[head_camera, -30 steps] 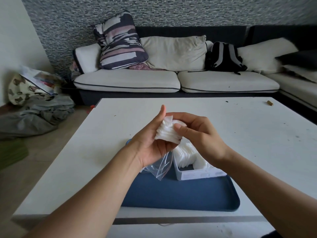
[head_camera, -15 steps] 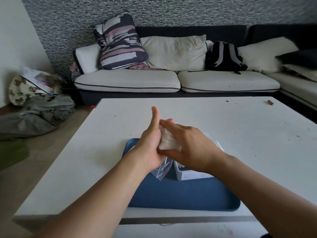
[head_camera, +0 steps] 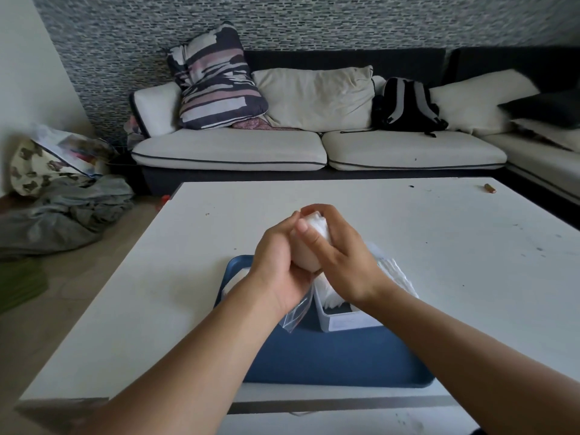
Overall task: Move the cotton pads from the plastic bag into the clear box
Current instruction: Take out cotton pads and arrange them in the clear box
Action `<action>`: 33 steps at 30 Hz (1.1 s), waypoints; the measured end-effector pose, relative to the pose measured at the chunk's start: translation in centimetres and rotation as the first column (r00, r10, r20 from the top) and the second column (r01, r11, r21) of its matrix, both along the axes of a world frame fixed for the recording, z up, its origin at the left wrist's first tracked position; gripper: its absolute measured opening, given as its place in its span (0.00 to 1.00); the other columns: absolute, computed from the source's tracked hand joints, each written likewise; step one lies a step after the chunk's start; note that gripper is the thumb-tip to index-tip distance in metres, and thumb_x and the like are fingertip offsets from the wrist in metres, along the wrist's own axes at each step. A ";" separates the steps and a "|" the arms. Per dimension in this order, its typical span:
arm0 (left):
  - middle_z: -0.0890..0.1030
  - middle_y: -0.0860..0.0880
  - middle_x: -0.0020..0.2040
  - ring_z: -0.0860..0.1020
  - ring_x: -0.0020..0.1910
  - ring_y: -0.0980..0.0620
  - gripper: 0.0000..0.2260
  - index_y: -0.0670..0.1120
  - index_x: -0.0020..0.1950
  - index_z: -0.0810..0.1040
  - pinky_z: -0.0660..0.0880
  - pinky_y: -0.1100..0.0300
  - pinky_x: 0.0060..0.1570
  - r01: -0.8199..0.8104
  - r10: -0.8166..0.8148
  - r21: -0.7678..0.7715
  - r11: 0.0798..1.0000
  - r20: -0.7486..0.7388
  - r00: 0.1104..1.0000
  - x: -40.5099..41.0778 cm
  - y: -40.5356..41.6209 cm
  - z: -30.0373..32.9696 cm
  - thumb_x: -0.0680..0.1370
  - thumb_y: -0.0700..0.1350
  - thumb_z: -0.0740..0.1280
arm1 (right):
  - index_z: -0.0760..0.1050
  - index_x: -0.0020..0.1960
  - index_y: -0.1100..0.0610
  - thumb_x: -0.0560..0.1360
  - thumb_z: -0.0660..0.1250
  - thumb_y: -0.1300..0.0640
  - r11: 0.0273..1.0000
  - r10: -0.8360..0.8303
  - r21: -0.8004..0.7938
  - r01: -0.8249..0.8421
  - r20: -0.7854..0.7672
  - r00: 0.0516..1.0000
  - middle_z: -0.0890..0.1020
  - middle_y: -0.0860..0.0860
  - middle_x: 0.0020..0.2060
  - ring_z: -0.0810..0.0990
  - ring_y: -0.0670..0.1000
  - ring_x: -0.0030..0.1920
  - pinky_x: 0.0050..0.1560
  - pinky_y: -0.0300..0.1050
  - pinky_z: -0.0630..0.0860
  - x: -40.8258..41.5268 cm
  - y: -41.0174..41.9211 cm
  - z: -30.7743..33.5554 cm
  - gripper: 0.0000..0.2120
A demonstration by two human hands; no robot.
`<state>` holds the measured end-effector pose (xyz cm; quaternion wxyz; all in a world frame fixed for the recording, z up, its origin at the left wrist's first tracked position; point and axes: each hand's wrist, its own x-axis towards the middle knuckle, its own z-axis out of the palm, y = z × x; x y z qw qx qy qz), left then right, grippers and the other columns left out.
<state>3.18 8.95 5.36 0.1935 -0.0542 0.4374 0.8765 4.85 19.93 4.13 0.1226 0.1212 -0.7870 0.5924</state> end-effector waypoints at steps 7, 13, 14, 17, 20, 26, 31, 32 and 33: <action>0.85 0.41 0.49 0.82 0.46 0.46 0.12 0.43 0.54 0.85 0.79 0.56 0.38 -0.124 0.125 -0.102 0.987 0.000 0.992 0.1 1.0 -0.3 0.81 0.48 0.66 | 0.75 0.65 0.54 0.83 0.59 0.58 0.998 -0.022 -0.057 0.028 0.111 0.994 0.82 0.49 0.53 0.81 0.47 0.54 0.51 0.42 0.79 -0.6 1.2 0.2 0.12; 0.85 0.43 0.51 0.83 0.54 0.46 0.19 0.43 0.57 0.81 0.77 0.54 0.52 -0.062 0.060 0.025 0.998 0.080 0.995 0.4 2.3 -1.0 0.83 0.53 0.56 | 0.73 0.65 0.48 0.80 0.63 0.43 0.993 -0.082 -0.080 0.089 0.084 0.993 0.82 0.47 0.52 0.81 0.45 0.54 0.54 0.42 0.79 0.3 -0.1 0.2 0.17; 0.84 0.43 0.48 0.83 0.52 0.46 0.18 0.43 0.56 0.80 0.77 0.55 0.52 -0.047 0.042 0.055 0.997 0.091 0.995 0.3 2.2 -0.9 0.83 0.51 0.55 | 0.72 0.66 0.47 0.78 0.64 0.39 0.996 -0.084 -0.018 0.086 0.066 0.994 0.82 0.47 0.52 0.81 0.46 0.55 0.56 0.45 0.79 0.3 -0.1 0.1 0.20; 0.85 0.42 0.50 0.83 0.52 0.43 0.13 0.44 0.57 0.81 0.79 0.51 0.53 -0.095 0.087 0.055 0.994 0.129 0.988 0.0 1.9 -0.6 0.81 0.46 0.59 | 0.71 0.67 0.48 0.74 0.70 0.39 0.991 -0.131 0.033 0.129 0.063 0.989 0.82 0.43 0.51 0.81 0.43 0.53 0.55 0.45 0.80 0.0 0.1 -0.1 0.25; 0.85 0.40 0.56 0.83 0.51 0.41 0.15 0.47 0.61 0.82 0.81 0.49 0.50 -0.148 0.152 -0.039 0.988 0.134 0.979 0.0 1.9 -0.3 0.83 0.42 0.57 | 0.77 0.59 0.54 0.72 0.76 0.47 0.992 -0.101 -0.058 0.116 0.215 0.971 0.83 0.46 0.48 0.83 0.47 0.49 0.50 0.44 0.82 -0.6 0.8 0.2 0.20; 0.85 0.40 0.55 0.84 0.50 0.43 0.18 0.46 0.63 0.79 0.82 0.47 0.48 -0.026 0.047 -0.155 0.988 0.139 0.989 -0.2 1.6 -0.6 0.84 0.56 0.58 | 0.82 0.50 0.59 0.76 0.74 0.60 0.986 0.156 -0.117 -0.121 0.356 0.921 0.87 0.55 0.46 0.86 0.52 0.48 0.56 0.50 0.82 -1.1 3.0 -0.3 0.04; 0.83 0.48 0.51 0.82 0.51 0.44 0.12 0.47 0.51 0.80 0.80 0.48 0.55 -0.221 -0.208 -0.848 0.482 -0.356 0.911 -1.0 0.9 -2.4 0.82 0.52 0.62 | 0.79 0.48 0.60 0.69 0.78 0.44 0.972 -0.228 0.168 0.162 0.543 0.808 0.82 0.53 0.35 0.79 0.50 0.31 0.30 0.40 0.76 -2.1 6.4 0.2 0.21; 0.83 0.51 0.48 0.81 0.49 0.47 0.09 0.49 0.49 0.82 0.80 0.51 0.51 -0.292 -0.350 -0.900 0.324 -0.401 0.847 -1.0 0.6 -2.7 0.79 0.49 0.63 | 0.78 0.47 0.60 0.68 0.78 0.43 0.941 -0.315 0.292 0.170 0.574 0.756 0.80 0.53 0.32 0.74 0.49 0.27 0.26 0.39 0.71 -2.2 6.7 -0.1 0.22; 0.83 0.52 0.45 0.81 0.46 0.49 0.08 0.49 0.47 0.83 0.80 0.53 0.48 -0.309 -0.479 -0.926 0.218 -0.378 0.792 -0.9 0.3 -3.1 0.77 0.48 0.64 | 0.77 0.45 0.60 0.68 0.78 0.43 0.909 -0.356 0.399 0.120 0.595 0.721 0.78 0.53 0.31 0.71 0.49 0.25 0.25 0.37 0.67 -2.3 6.7 -0.6 0.21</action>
